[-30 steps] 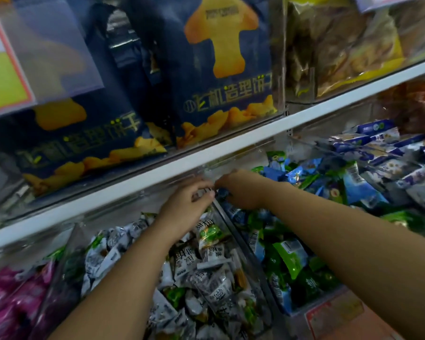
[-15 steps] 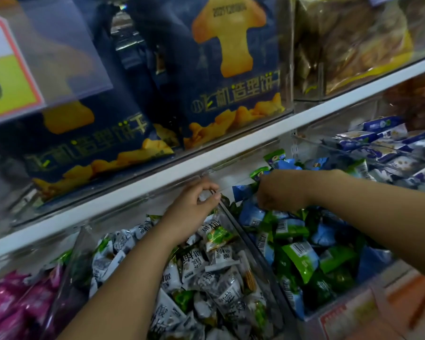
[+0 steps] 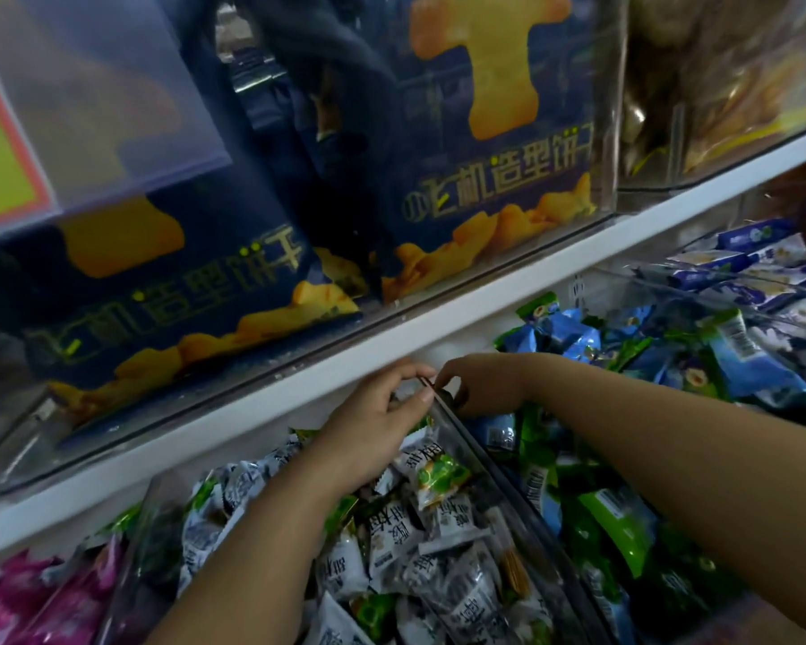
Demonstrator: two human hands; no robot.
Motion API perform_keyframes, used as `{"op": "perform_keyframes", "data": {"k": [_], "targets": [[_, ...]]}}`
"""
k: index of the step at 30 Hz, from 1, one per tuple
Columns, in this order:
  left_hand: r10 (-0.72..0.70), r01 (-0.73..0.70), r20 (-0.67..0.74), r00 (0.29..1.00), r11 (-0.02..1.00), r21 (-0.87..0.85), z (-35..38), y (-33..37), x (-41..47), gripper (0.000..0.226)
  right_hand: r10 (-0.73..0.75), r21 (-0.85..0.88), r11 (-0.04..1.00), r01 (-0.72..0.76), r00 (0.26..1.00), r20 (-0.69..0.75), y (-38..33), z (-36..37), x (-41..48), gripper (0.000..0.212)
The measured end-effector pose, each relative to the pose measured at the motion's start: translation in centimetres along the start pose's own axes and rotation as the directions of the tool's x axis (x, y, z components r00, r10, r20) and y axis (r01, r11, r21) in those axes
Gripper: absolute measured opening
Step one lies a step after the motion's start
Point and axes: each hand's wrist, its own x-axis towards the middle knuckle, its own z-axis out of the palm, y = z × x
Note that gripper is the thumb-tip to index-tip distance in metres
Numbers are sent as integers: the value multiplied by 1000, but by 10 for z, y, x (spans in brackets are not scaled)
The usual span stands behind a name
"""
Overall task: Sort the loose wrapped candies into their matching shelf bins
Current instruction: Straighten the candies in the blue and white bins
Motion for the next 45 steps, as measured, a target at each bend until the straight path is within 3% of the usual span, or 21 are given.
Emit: {"op": "perform_keyframes", "data": {"k": [5, 9, 14, 17, 20, 24, 27, 31, 35, 37, 42, 45], "targets": [[-16, 16, 3, 1000, 999, -32, 0, -6, 3, 21, 0, 89, 996, -6, 998, 62, 3, -4, -3, 68], [-28, 28, -13, 1000, 1000, -9, 1, -9, 5, 22, -45, 155, 987, 40, 999, 28, 3, -8, -9, 58], [-27, 28, -39, 999, 1000, 11, 2, -6, 2, 24, -63, 270, 958, 102, 987, -148, 6, -5, -19, 43], [-18, 19, -46, 999, 1000, 14, 1, 1, -2, 30, -34, 368, 914, 171, 935, -352, 4, -5, -34, 39], [1, -5, -143, 990, 1000, -23, 1, 13, -12, 40, -69, 320, 907, 273, 848, -526, -4, -8, -54, 42], [51, -75, -276, 960, 994, -78, 8, 31, -30, 51, -204, 276, 868, 412, 804, -558, -30, -3, -83, 40], [60, -86, -402, 914, 995, -46, 11, 36, -43, 35, -198, 411, 796, 445, 832, -518, -45, -1, -100, 40], [-20, 53, -485, 874, 997, 55, 0, 26, -63, 43, -94, 365, 868, 337, 833, -546, -37, -6, -115, 33], [-78, 158, -240, 968, 929, 334, -9, 5, -80, 45, -20, 271, 938, 216, 815, -580, -18, -10, -130, 22], [-86, 155, -198, 976, 919, 363, -11, 4, -83, 46, -12, 186, 971, 151, 806, -592, -10, -10, -141, 22], [59, 49, -299, 952, 938, 342, -6, 34, -68, 37, 156, 133, 987, -90, 738, -656, 23, 1, -160, 28], [110, -37, -210, 971, 946, 323, 13, 60, -43, 33, 144, -74, 972, -224, 813, -564, 47, 5, -160, 39]]}}
